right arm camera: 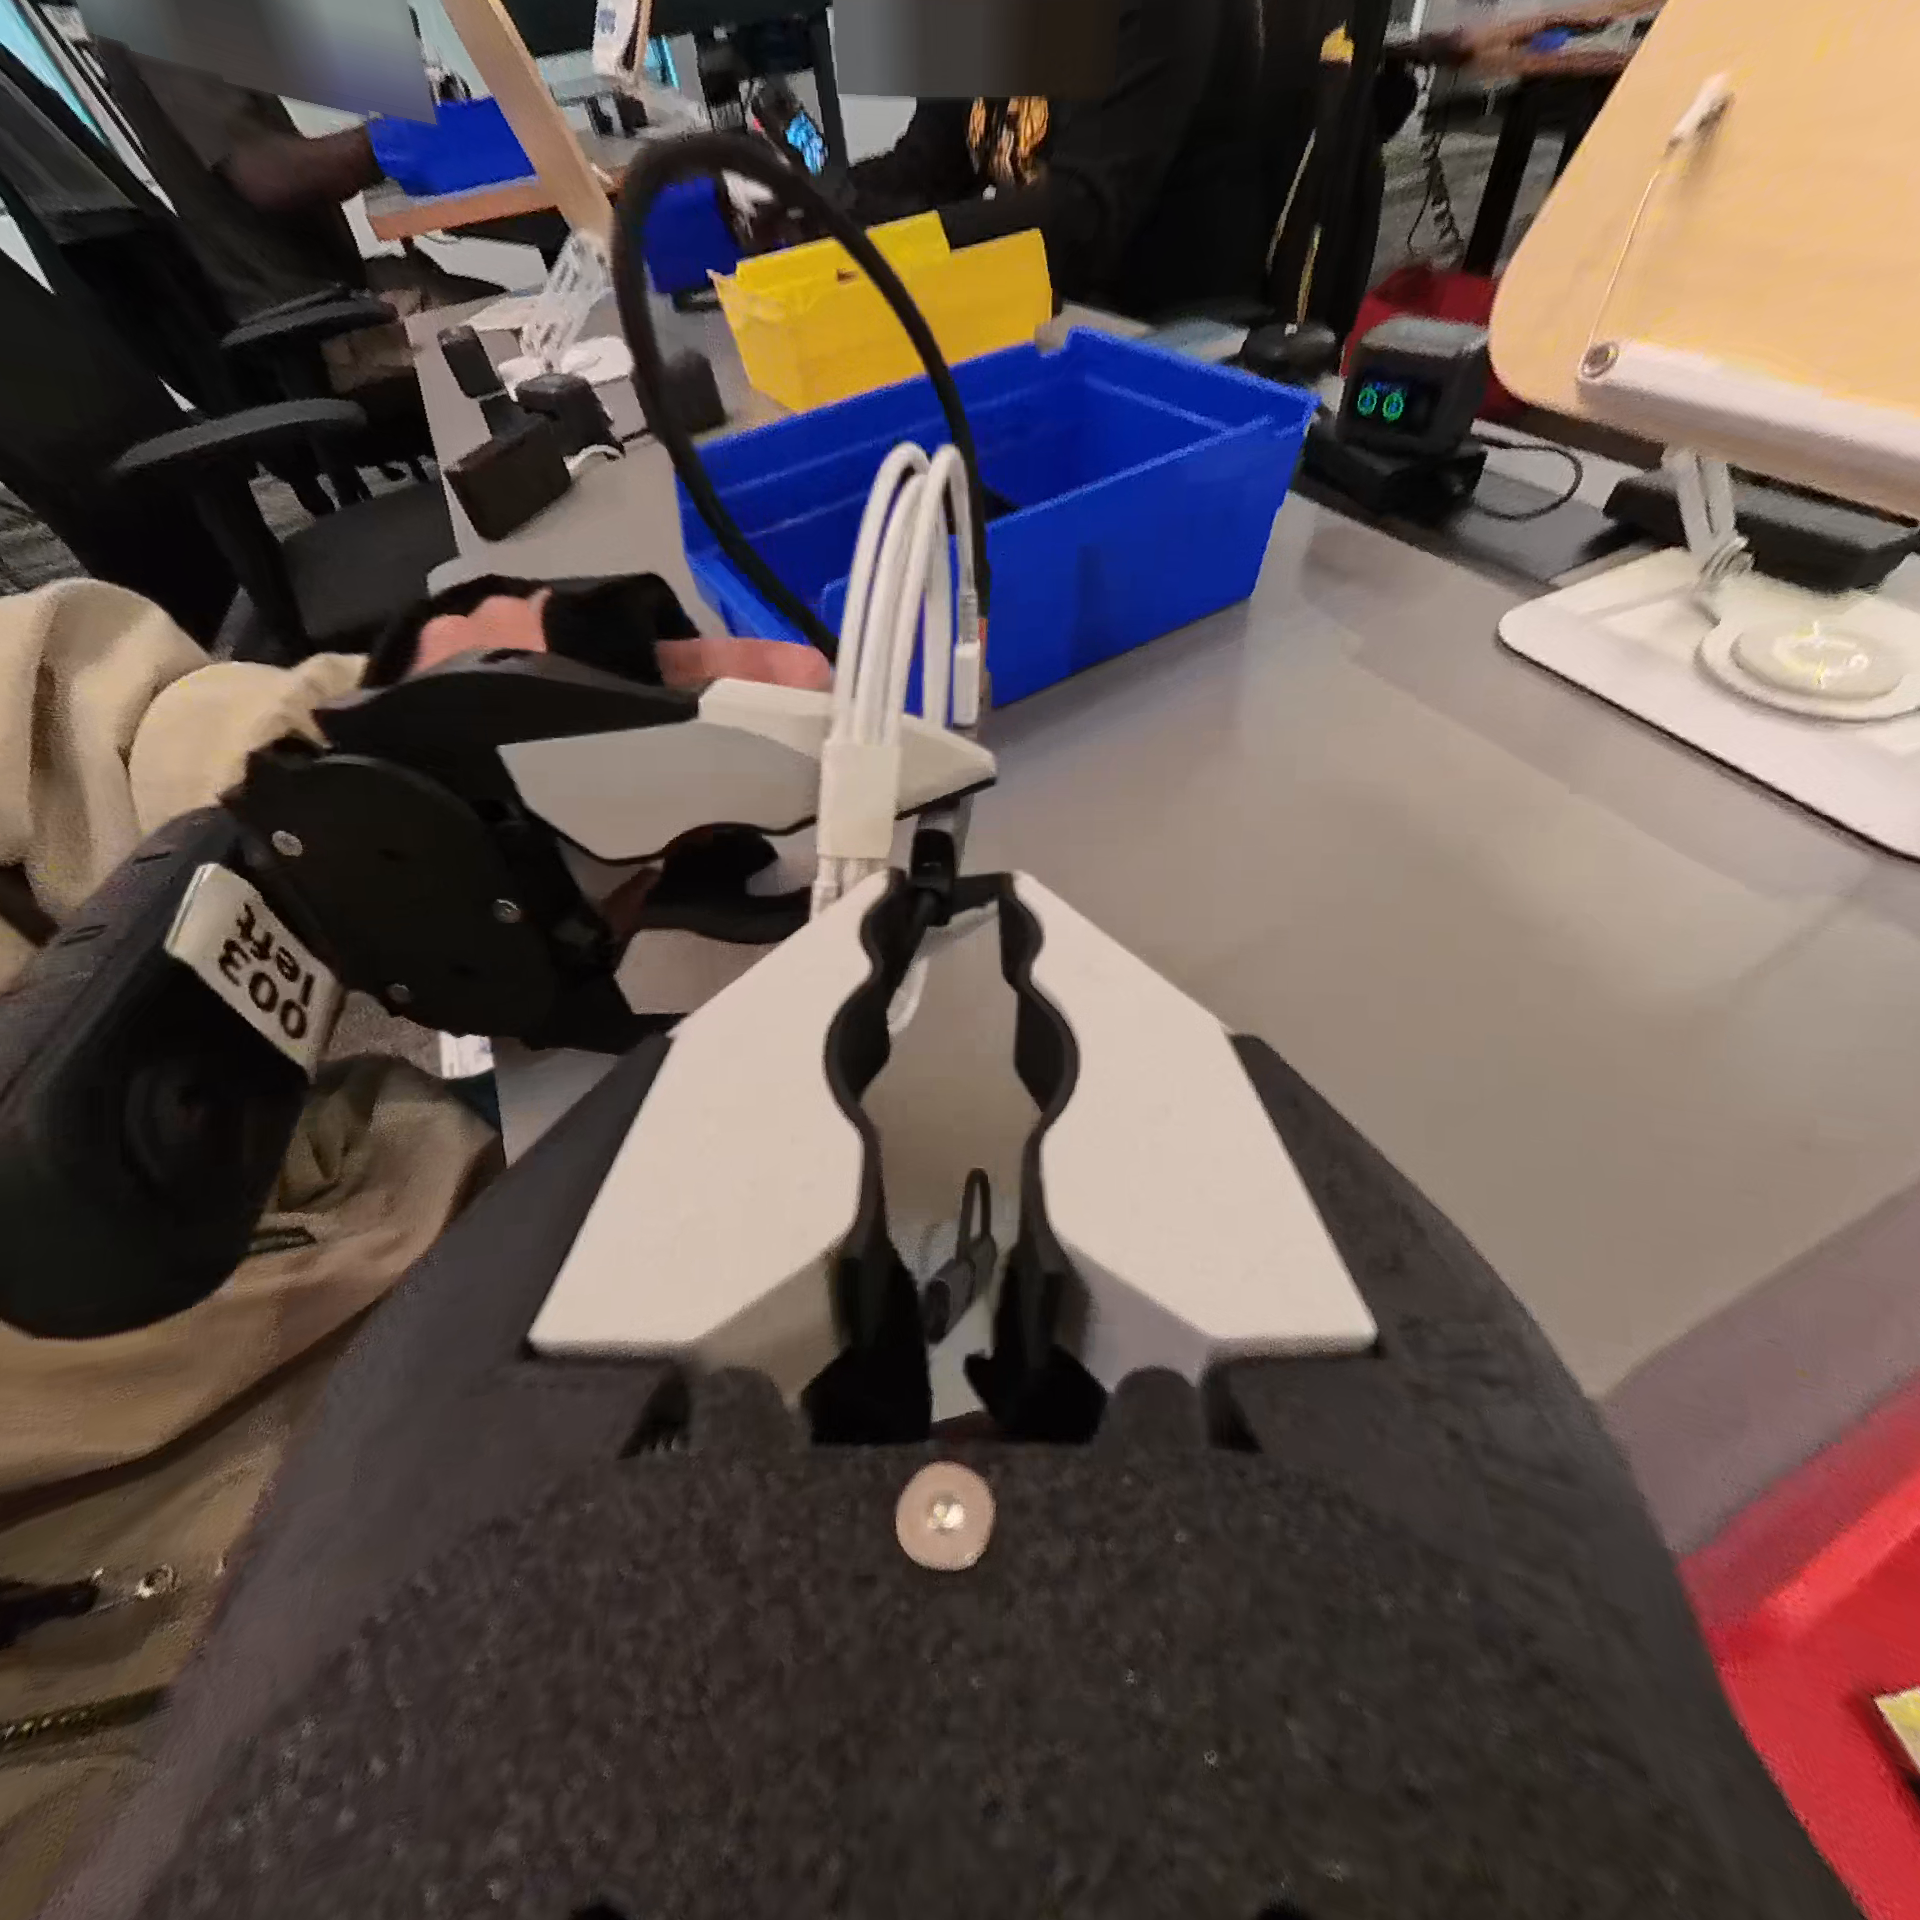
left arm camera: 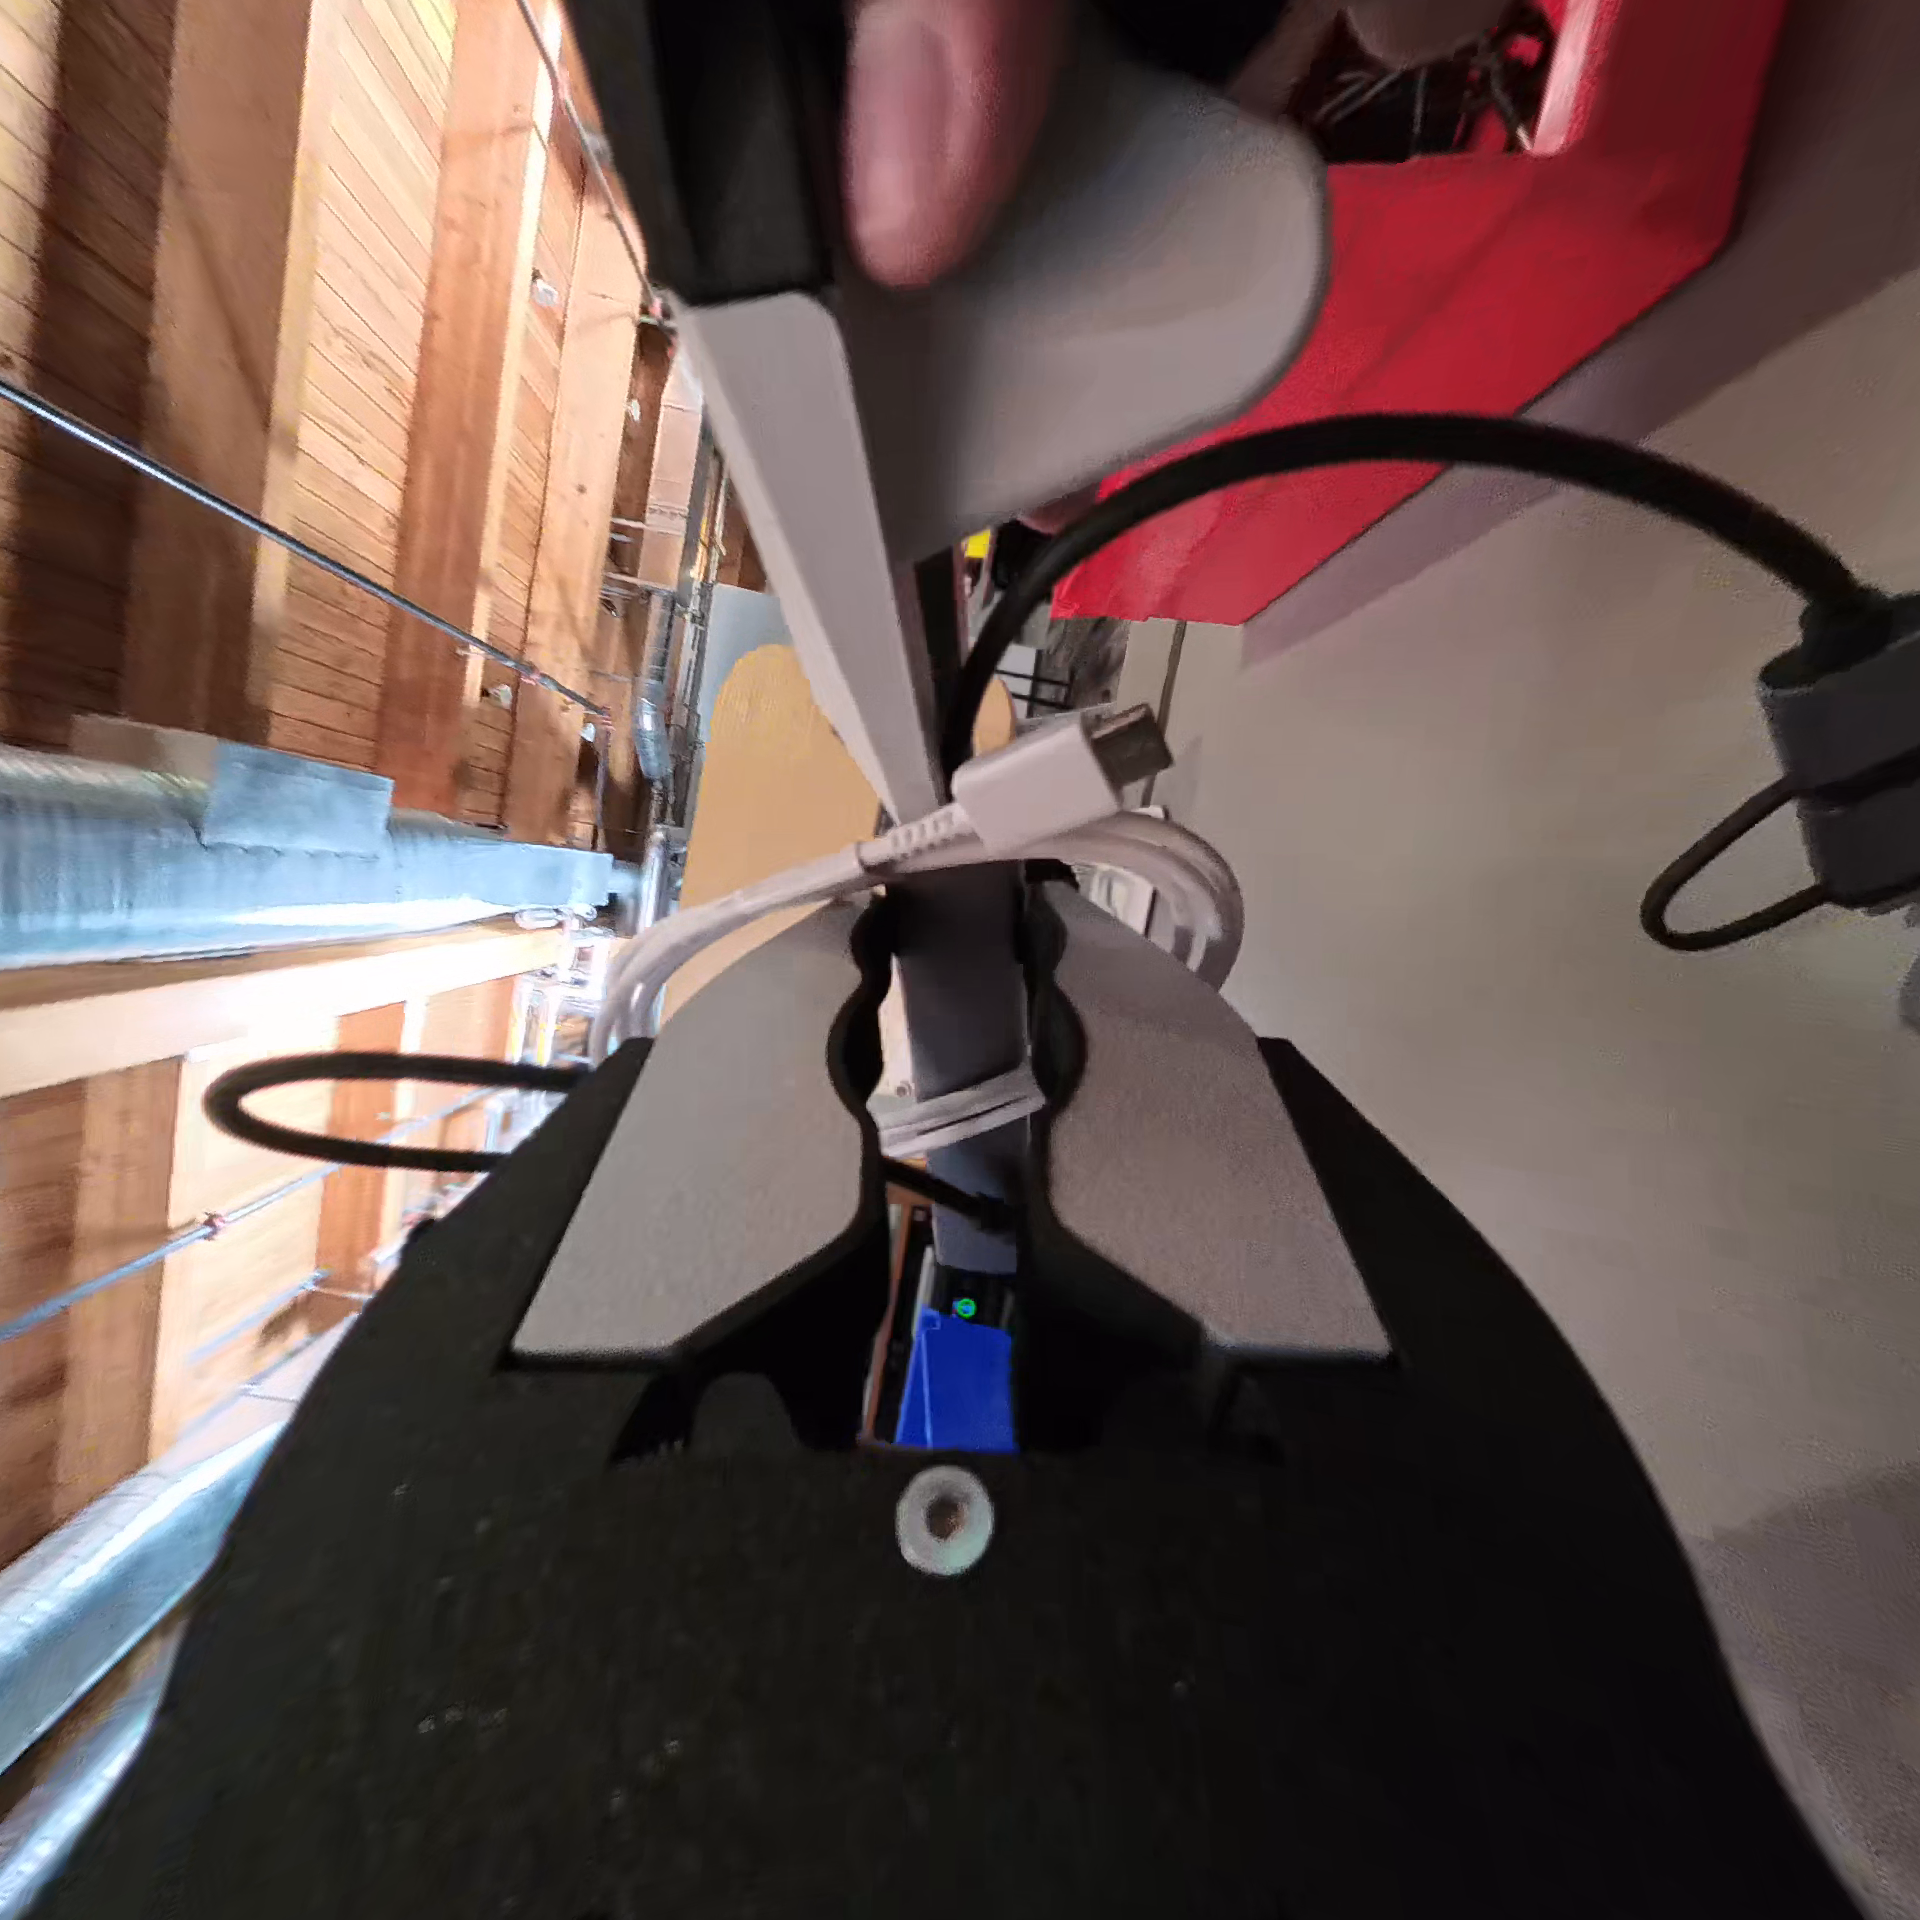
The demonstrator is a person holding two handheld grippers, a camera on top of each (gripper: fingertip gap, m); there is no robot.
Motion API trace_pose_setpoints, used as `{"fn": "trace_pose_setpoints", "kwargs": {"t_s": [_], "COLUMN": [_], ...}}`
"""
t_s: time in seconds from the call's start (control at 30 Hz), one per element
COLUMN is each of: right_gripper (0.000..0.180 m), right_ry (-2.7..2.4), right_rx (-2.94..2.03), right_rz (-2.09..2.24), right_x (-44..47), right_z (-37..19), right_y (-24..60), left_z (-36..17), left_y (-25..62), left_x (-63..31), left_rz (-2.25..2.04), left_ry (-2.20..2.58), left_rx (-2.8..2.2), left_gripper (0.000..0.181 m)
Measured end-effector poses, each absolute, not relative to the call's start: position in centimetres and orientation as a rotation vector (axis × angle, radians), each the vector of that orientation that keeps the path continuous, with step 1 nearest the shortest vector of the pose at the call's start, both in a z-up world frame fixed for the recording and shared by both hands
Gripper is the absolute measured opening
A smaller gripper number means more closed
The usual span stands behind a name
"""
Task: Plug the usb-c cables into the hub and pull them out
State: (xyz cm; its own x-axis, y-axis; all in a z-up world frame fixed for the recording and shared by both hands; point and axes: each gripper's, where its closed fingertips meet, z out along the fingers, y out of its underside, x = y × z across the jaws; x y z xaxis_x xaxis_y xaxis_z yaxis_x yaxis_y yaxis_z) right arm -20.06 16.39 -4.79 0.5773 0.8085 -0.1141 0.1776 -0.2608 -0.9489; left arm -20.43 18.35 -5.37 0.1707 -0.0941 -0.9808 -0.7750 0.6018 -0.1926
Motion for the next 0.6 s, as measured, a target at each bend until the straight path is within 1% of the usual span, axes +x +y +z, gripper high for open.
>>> {"fn": "trace_pose_setpoints", "kwargs": {"t_s": [0.07,0.3,0.33,0.53,0.6], "right_gripper": [0.019,0.013,0.017,0.007,0.007], "right_ry": [-0.832,-0.891,-0.901,-0.848,-0.844], "right_rx": [-1.768,-1.742,-1.753,-1.725,-1.729], "right_rz": [0.732,0.672,0.675,0.589,0.576], "right_x": [-19.9,-21.1,-21.5,-21.1,-20.5], "right_z": [-4.9,-5.2,-5.7,-5.7,-5.9], "right_y": [16.4,15.8,15.7,16.7,17.0], "left_z": [-5.3,-4.8,-4.7,-4.9,-5.3], "left_y": [18.2,17.0,16.8,17.2,17.1], "left_x": [-20.3,-19.6,-19.5,-19.3,-19.4], "left_rz": [0.588,0.582,0.602,0.583,0.526], "left_ry": [1.332,1.323,1.323,1.318,1.322], "left_rx": [-0.802,-0.745,-0.728,-0.747,-0.788], "left_gripper": [0.023,0.022,0.022,0.023,0.022]}}
